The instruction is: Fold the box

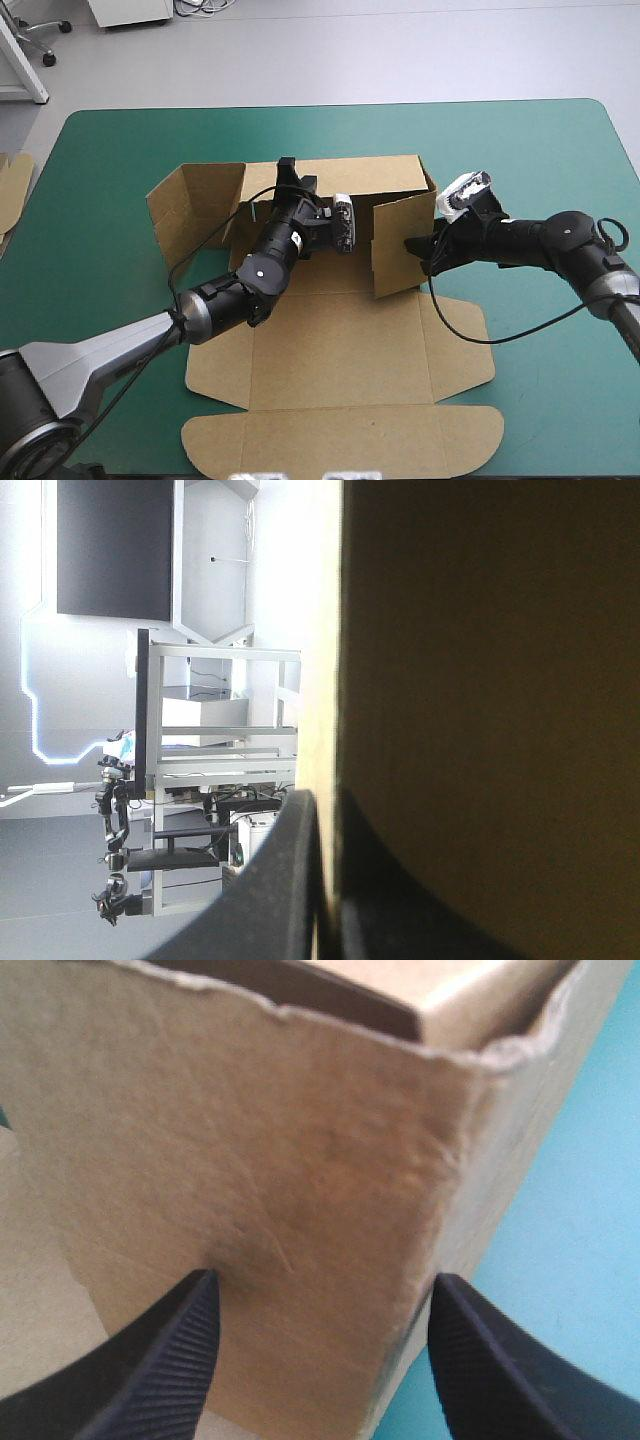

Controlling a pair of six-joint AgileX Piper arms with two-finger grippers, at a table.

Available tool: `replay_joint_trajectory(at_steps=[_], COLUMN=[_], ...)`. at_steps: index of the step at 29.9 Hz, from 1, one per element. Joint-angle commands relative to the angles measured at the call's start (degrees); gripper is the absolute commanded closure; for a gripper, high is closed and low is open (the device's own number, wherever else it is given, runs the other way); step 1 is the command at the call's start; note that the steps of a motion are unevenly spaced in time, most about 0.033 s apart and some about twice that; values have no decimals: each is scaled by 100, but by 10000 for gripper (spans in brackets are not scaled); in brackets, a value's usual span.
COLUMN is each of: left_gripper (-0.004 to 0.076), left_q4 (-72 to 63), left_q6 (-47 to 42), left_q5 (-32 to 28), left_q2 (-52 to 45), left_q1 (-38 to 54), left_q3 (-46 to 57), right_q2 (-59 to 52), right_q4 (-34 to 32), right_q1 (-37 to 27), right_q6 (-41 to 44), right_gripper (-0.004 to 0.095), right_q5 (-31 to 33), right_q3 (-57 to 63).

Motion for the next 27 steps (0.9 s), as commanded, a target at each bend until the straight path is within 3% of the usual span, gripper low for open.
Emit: replay_joint_trajectory(at_steps=[1,8,14,16,22,27], left_gripper=[738,738,738,738,738,738], left_q4=[3,3,3,3,3,3], left_q6=[-136,-147,-205,-205,-205,-205], left_q5=[137,137,147,147,147,307], left_q2=[-224,-224,-224,-224,-224,-224], left_q1=[-27,-27,-27,-27,-27,-27], left_q3=[-114,-114,-114,-114,-114,-114], right_q2=[-199,-350,-716,-906,-1176,-1176], right_q4=[34,-794,-1024,-1433,-3073,-3962], right_q1=[34,357,394,394,394,394], right_q6=[230,1049,1517,1886,3800,5465], right_gripper=[374,373,389,396,397,397], right_q5=[281,388,312,295,613,1097], right_q3=[-184,-184,-186,-256,-855,-1732])
